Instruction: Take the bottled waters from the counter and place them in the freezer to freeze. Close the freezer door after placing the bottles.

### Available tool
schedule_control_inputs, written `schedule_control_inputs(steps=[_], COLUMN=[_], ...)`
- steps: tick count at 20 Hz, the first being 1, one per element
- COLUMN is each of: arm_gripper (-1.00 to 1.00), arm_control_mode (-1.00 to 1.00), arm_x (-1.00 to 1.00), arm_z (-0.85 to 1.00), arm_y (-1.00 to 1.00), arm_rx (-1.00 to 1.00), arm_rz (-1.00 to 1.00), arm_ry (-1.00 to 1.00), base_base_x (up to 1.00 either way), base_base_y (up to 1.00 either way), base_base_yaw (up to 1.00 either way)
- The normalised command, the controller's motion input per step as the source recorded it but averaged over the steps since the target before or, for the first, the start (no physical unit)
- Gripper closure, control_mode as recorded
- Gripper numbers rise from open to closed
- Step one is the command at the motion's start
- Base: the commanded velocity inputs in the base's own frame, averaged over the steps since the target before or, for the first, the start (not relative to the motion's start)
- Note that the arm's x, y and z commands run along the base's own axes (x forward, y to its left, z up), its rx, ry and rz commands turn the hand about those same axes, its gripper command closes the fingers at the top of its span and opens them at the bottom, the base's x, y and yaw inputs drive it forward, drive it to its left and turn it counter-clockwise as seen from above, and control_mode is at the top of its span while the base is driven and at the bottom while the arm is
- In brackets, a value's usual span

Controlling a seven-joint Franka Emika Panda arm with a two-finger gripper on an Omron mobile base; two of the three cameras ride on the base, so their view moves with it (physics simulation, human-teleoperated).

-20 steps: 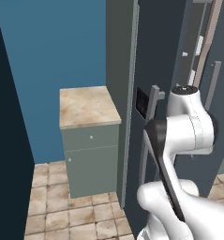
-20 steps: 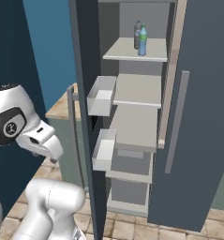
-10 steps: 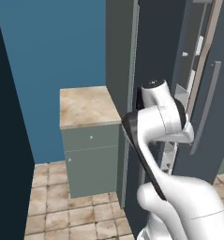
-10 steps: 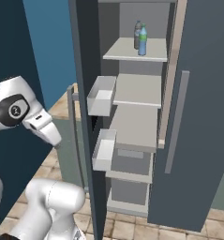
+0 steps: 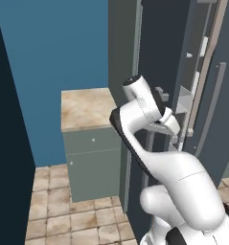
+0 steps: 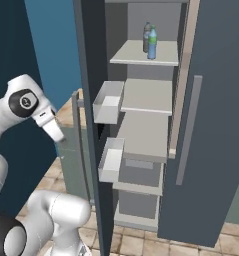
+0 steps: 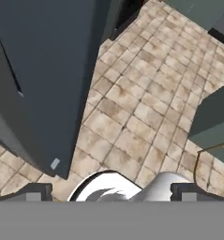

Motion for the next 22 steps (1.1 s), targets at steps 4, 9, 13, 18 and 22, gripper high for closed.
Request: schedule_control_inputs(steps=[4,9,13,18,22], arm_gripper=[-1.00,-1.00,-1.00,-1.00,-1.00], arm_control_mode=[-1.00,-1.00,-1.00,-1.00,-1.00], arm_x=[0.32,0.38,0.23,0.16,0.02], arm_z=[0.05,0.08,0.01,0.00,0.00], arm_y=[0.10,0.04,0.00,0.00,0.23], arm_rx=[-0.08,-0.07,-0.06,-0.10,-0.14], arm_rz=[-0.17,-0.03,0.00,0.00,0.00], arm_ry=[-0.19,-0.19,-0.31,-0.33,-0.35], base_base_x=[0.00,0.00,0.00,0.00,0.00], base_base_y=[0.00,0.00,0.00,0.00,0.00], base_base_yaw=[0.00,0.00,0.00,0.00,0.00])
